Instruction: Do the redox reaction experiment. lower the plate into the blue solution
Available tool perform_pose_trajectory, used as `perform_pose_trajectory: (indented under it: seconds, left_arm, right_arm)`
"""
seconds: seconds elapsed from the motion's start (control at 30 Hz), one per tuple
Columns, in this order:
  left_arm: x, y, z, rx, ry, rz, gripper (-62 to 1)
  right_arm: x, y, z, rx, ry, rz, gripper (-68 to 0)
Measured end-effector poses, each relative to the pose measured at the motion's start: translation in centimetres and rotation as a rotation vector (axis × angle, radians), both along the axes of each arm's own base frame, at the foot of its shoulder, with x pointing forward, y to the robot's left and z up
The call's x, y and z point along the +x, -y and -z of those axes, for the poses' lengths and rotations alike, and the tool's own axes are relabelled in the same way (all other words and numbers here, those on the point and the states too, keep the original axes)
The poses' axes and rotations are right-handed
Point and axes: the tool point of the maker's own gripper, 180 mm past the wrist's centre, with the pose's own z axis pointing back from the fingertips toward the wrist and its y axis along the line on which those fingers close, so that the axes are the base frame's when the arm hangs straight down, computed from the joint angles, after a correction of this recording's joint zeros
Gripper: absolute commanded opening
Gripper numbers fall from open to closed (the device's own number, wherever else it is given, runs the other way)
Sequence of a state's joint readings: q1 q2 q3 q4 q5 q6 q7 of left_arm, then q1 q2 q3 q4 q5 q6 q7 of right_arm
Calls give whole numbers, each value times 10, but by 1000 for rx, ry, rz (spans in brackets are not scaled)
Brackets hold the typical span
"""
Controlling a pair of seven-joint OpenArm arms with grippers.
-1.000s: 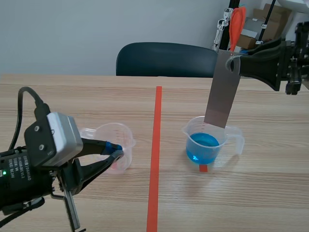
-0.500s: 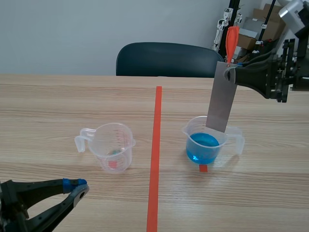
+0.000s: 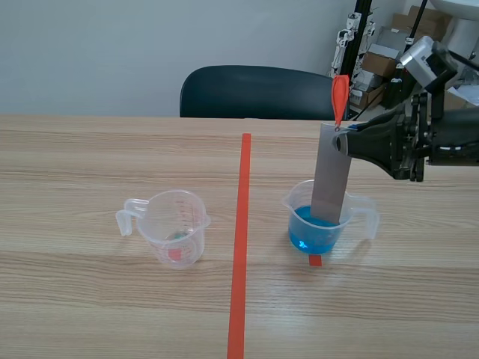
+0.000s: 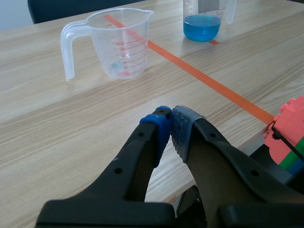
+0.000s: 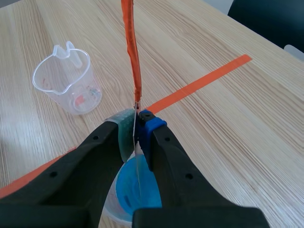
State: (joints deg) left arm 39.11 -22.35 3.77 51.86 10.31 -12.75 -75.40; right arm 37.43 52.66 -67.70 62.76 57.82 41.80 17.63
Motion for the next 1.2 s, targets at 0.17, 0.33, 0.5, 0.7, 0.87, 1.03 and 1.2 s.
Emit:
perform_pose_trajectory:
  seconds: [0.17,0.33,0.5,0.7,0.87,1.03,1.2]
  left_arm:
    - [-24,9,-12,-74,95,13,-569]
    - [-18,27,1,-54,98,45,-569]
    - [13,35,3,-62,165,41,-569]
    - [44,41,-6,-63,255,65,-566]
    - [46,41,-9,-81,253,70,-388]
    - [43,47,-10,-180,174,113,14]
    - [45,56,-15,-218,189,100,14]
  right_arm:
    - [3,3,11,-26,-8,9,-669]
    - [2,-1,19,-37,-18,1,-669]
    - [0,-8,21,-43,-13,-17,-669]
    - [0,-8,21,-42,-7,-20,-669]
    - [3,-8,8,15,29,-10,-669]
    - [5,10,-15,27,89,11,-669]
    - [2,20,-55,22,179,-6,-669]
